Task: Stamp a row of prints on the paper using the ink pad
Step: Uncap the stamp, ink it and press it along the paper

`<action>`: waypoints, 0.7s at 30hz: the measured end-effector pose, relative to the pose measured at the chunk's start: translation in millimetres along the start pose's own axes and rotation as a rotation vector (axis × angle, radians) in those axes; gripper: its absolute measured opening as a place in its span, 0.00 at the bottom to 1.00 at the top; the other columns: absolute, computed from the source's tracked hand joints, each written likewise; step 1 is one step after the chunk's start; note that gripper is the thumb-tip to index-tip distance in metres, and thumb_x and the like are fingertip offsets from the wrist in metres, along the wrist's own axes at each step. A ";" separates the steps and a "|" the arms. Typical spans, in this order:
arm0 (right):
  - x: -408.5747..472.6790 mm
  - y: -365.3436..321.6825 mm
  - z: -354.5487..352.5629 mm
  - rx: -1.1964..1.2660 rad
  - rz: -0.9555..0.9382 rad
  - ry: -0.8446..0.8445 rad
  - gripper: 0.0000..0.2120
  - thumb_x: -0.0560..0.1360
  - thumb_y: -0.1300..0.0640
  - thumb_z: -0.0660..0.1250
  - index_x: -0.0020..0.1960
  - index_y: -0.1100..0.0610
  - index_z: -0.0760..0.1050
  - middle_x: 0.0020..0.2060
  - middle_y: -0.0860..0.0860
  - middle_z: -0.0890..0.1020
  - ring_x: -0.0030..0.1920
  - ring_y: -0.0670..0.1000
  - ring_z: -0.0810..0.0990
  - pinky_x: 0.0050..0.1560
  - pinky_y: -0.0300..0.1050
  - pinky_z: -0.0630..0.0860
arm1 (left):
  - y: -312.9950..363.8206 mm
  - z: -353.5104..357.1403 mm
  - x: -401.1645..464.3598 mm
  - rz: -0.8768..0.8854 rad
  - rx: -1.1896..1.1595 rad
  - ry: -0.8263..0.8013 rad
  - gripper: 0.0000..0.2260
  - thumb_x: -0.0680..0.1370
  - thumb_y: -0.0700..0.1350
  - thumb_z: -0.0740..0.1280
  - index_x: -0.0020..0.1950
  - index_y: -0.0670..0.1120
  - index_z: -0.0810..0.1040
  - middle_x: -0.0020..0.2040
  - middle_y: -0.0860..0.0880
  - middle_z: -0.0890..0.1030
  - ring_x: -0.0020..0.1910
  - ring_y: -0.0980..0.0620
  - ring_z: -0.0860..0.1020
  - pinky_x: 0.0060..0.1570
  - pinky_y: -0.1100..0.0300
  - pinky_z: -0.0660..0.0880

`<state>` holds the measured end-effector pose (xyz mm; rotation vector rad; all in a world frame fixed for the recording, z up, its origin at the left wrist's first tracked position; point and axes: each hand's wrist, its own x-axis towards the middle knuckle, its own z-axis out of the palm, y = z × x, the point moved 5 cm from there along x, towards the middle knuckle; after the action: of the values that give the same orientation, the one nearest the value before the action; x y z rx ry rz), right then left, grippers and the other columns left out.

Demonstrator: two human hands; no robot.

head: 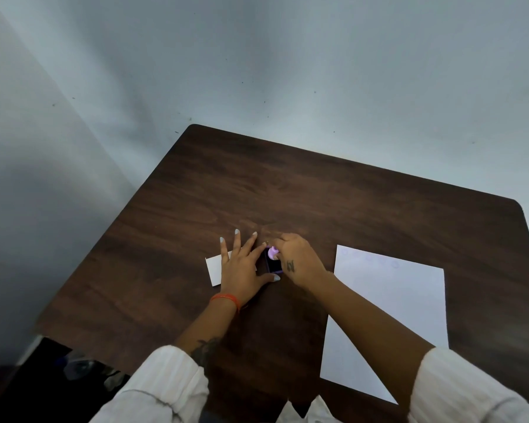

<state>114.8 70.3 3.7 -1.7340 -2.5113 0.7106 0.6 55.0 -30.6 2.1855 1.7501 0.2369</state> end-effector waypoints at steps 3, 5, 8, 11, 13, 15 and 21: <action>-3.3 -5.6 5.3 -0.077 -0.026 -0.007 0.20 0.73 0.64 0.65 0.64 0.63 0.69 0.63 0.61 0.74 0.65 0.59 0.70 0.64 0.48 0.68 | -0.7 0.8 -0.2 -0.006 0.001 0.001 0.34 0.69 0.63 0.66 0.71 0.52 0.63 0.77 0.49 0.57 0.76 0.44 0.41 0.70 0.41 0.32; -2.9 -7.6 5.1 -0.103 -0.030 0.026 0.22 0.74 0.63 0.64 0.66 0.62 0.66 0.65 0.61 0.72 0.67 0.59 0.68 0.67 0.48 0.66 | -0.9 1.2 -0.2 -0.007 -0.001 0.000 0.34 0.69 0.63 0.66 0.71 0.52 0.62 0.77 0.49 0.57 0.76 0.44 0.42 0.70 0.41 0.31; -1.2 -8.3 7.2 -0.137 -0.028 0.021 0.24 0.73 0.63 0.66 0.68 0.62 0.64 0.67 0.61 0.70 0.69 0.59 0.66 0.68 0.49 0.65 | -1.7 1.4 0.7 -0.008 0.000 0.005 0.34 0.69 0.63 0.66 0.71 0.52 0.62 0.77 0.49 0.56 0.76 0.44 0.41 0.69 0.42 0.30; -1.3 -8.0 8.0 -0.156 -0.035 0.025 0.27 0.72 0.62 0.68 0.68 0.62 0.63 0.67 0.60 0.70 0.68 0.59 0.66 0.68 0.50 0.66 | -2.4 2.4 1.0 -0.008 -0.009 0.014 0.34 0.69 0.62 0.66 0.71 0.52 0.62 0.77 0.49 0.56 0.76 0.45 0.41 0.69 0.43 0.30; -2.2 -6.9 9.8 -0.152 -0.042 0.038 0.27 0.72 0.62 0.68 0.69 0.62 0.63 0.67 0.61 0.70 0.68 0.59 0.66 0.68 0.51 0.66 | -2.9 3.3 0.9 -0.005 -0.019 0.020 0.34 0.69 0.62 0.67 0.71 0.52 0.63 0.77 0.49 0.57 0.76 0.44 0.42 0.69 0.43 0.30; -2.7 -5.8 11.5 -0.140 -0.048 0.049 0.27 0.73 0.61 0.67 0.68 0.62 0.63 0.67 0.61 0.70 0.68 0.59 0.67 0.67 0.51 0.67 | -3.2 4.1 1.4 -0.005 -0.023 0.023 0.34 0.69 0.62 0.67 0.71 0.52 0.63 0.77 0.49 0.57 0.76 0.44 0.42 0.69 0.43 0.30; -2.7 -5.8 13.7 -0.097 -0.055 0.099 0.27 0.71 0.60 0.70 0.67 0.63 0.66 0.65 0.61 0.72 0.66 0.59 0.70 0.66 0.52 0.69 | -2.1 4.0 2.3 0.004 -0.044 0.041 0.33 0.69 0.60 0.68 0.70 0.51 0.63 0.76 0.49 0.57 0.76 0.44 0.42 0.68 0.44 0.29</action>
<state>107.2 61.3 -5.8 -1.6757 -2.5552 0.4944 0.5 57.0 -35.3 2.1684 1.7453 0.3197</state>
